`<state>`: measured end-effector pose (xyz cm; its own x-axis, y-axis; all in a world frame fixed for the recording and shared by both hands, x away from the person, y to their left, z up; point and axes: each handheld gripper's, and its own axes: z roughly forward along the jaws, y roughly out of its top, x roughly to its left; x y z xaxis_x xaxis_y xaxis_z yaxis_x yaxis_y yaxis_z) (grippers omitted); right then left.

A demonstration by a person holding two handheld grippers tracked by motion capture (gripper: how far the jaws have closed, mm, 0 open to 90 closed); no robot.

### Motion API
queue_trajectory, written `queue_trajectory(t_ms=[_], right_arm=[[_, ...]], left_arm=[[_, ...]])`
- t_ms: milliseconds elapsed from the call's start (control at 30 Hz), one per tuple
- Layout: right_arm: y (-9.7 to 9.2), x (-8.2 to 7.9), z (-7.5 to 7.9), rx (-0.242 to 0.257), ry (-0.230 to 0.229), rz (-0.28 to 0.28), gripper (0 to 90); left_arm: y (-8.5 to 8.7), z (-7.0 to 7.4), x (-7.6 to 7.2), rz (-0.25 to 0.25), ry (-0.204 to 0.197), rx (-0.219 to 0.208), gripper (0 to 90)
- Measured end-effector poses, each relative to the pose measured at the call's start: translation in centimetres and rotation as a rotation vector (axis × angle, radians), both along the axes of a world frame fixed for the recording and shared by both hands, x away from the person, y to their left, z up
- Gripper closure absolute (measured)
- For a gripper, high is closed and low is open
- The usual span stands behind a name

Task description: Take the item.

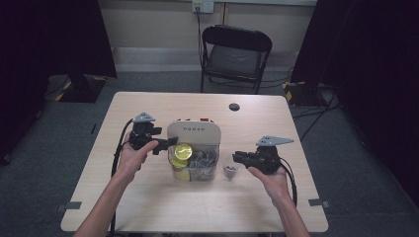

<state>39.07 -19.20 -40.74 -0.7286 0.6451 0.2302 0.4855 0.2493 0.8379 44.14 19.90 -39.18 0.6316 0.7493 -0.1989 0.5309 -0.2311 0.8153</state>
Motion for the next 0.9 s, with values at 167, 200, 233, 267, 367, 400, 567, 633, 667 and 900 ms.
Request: queue_trajectory(t_ms=[167, 200, 233, 267, 367, 400, 567, 633, 667, 900], right_arm=[[-0.5, -0.5, 0.6, 0.006, -0.016, -0.007, 75.6], [-0.6, -0.6, 0.7, 0.002, -0.015, -0.008, 75.4], [-0.8, -0.8, 0.8, -0.002, -0.017, -0.010, 74.8], [-1.1, -1.0, 0.8, -0.001, -0.019, -0.015, 74.7], [-1.9, -1.5, 0.7, -0.002, -0.020, -0.030, 74.8], [-2.2, -1.7, 0.5, -0.005, -0.019, -0.035, 74.3], [-3.9, -2.5, -0.3, -0.009, -0.002, -0.081, 71.5], [-4.5, -2.7, -0.7, -0.019, 0.013, -0.098, 69.3], [-4.7, -2.8, -0.9, -0.021, 0.019, -0.106, 67.6], [-6.0, -3.5, -2.5, -0.056, 0.043, -0.161, 55.3]], left_arm=[[0.1, 0.0, 0.0, -0.001, 0.002, -0.002, 15.7], [0.1, 0.0, 0.0, 0.000, 0.004, -0.005, 15.7], [0.1, 0.1, 0.0, 0.001, 0.004, -0.010, 15.7], [0.1, 0.1, 0.0, 0.005, 0.004, -0.007, 15.7], [0.2, 0.1, 0.0, 0.000, 0.007, -0.014, 15.7], [0.2, 0.1, 0.1, 0.000, 0.007, -0.017, 15.7], [0.3, 0.2, 0.0, 0.006, 0.007, -0.022, 15.6], [0.3, 0.2, 0.0, 0.006, 0.006, -0.023, 15.7], [0.3, 0.2, 0.0, 0.005, 0.007, -0.024, 15.8], [0.5, 0.1, 0.1, 0.000, 0.011, -0.024, 15.8]])
